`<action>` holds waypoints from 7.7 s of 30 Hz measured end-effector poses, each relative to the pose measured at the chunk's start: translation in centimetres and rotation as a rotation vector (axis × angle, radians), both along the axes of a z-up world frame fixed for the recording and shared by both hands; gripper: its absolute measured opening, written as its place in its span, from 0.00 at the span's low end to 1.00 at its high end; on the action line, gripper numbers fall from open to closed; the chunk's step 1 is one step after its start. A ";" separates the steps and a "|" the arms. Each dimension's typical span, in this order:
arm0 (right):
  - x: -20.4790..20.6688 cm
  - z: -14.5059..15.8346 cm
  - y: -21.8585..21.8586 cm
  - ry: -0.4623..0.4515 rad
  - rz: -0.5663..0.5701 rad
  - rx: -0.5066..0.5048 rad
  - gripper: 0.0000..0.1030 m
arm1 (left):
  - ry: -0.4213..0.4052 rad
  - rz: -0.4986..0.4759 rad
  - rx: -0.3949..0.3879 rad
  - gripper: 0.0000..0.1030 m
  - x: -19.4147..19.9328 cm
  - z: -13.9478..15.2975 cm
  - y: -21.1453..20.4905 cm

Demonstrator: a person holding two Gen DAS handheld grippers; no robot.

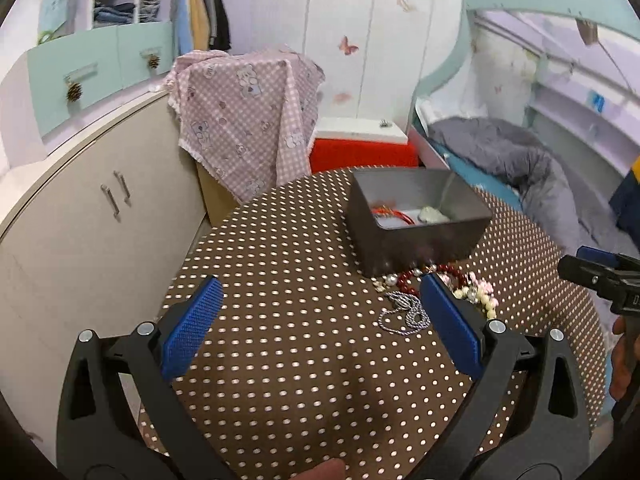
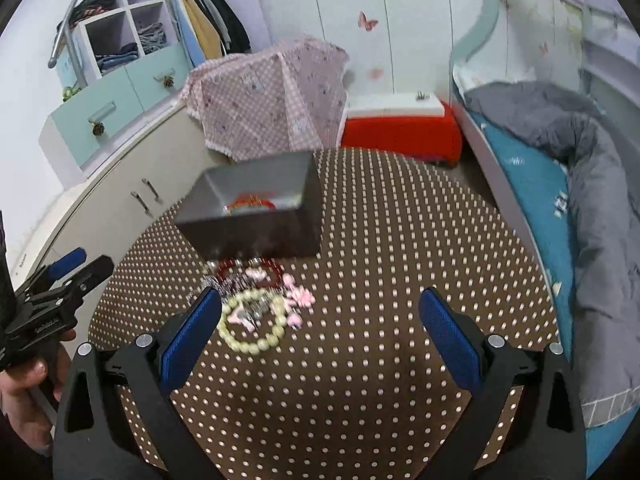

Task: Organize jewelry

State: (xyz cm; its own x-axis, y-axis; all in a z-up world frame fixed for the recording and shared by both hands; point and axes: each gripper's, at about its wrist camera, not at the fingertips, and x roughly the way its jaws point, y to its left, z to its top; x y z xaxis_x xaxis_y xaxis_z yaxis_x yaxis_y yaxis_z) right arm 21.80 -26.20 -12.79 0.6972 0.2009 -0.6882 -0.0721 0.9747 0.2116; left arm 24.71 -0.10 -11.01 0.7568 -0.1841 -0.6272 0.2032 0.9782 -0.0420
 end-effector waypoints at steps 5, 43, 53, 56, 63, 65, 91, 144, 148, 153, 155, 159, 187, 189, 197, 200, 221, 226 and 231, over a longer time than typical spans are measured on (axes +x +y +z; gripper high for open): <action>0.3 -0.9 -0.7 0.022 0.001 0.025 0.92 | 0.057 -0.043 0.065 0.94 1.2 -2.4 -2.3; 1.8 -2.8 6.2 0.068 0.296 -0.057 0.45 | 0.122 -0.140 -0.054 0.16 0.8 -4.2 0.0; 3.9 -5.7 8.2 0.108 0.333 -0.176 0.12 | 0.140 -0.139 -0.075 0.16 0.4 -5.1 0.7; 3.7 -5.4 8.3 0.103 0.344 -0.187 0.09 | 0.136 -0.143 -0.083 0.16 0.2 -4.9 0.5; 1.8 -1.7 6.9 0.020 0.357 -0.094 0.09 | 0.083 -0.163 -0.114 0.16 -0.5 -2.4 0.8; 1.7 -0.6 6.2 -0.001 0.355 -0.070 0.09 | 0.064 -0.171 -0.124 0.16 -0.5 -1.3 1.0; 3.9 9.7 3.5 -0.246 0.344 -0.018 0.09 | -0.179 -0.285 -0.088 0.21 0.8 10.9 -0.4; 9.3 10.8 4.2 -0.209 0.338 0.012 0.09 | -0.152 -0.298 -0.189 0.15 7.4 11.6 -4.1; 10.9 8.7 4.4 -0.142 0.340 0.033 0.10 | -0.100 -0.264 -0.210 0.16 9.3 9.8 -3.9; 12.5 6.4 3.6 -0.068 0.265 0.050 0.74 | -0.094 -0.185 -0.140 0.91 9.3 8.2 -3.6; 12.2 6.4 2.6 -0.093 0.214 0.074 0.86 | -0.082 -0.159 -0.103 0.91 9.0 7.8 -3.3; 11.4 6.7 1.0 -0.115 0.160 0.104 0.90 | -0.082 -0.106 -0.086 0.92 8.0 7.1 -2.1; 3.2 4.7 0.1 -0.116 0.088 0.001 0.92 | -0.026 -0.020 -0.146 0.92 0.8 1.9 1.5; 3.0 3.6 -0.1 -0.088 0.082 -0.004 0.92 | -0.008 -0.039 -0.139 0.92 0.6 1.2 0.7; 2.2 0.8 -1.7 -0.019 0.049 0.031 0.92 | 0.081 -0.131 -0.063 0.92 1.0 -2.1 -3.8; 2.0 0.1 -2.1 -0.004 0.046 0.036 0.92 | 0.132 -0.152 -0.043 0.92 1.6 -3.5 -5.2; 2.6 -1.8 -1.8 0.037 0.078 0.032 0.92 | 0.172 -0.278 -0.013 0.09 -0.5 -5.2 -6.1; 2.3 -2.5 -0.4 0.052 0.129 0.008 0.92 | 0.135 -0.262 -0.021 0.09 -2.0 -4.0 -4.7; 2.0 -3.3 2.1 0.058 0.206 -0.037 0.88 | 0.146 -0.227 -0.023 0.09 -2.4 -4.3 -3.1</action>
State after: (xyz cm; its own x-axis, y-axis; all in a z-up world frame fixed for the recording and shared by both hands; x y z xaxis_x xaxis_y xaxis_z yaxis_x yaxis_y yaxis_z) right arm 23.80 -24.11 -16.09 0.6033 0.3088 -0.7353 -0.2596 0.9478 0.1851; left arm 22.32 -3.20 -15.32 0.5962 -0.3545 -0.7203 0.4074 0.9067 -0.1090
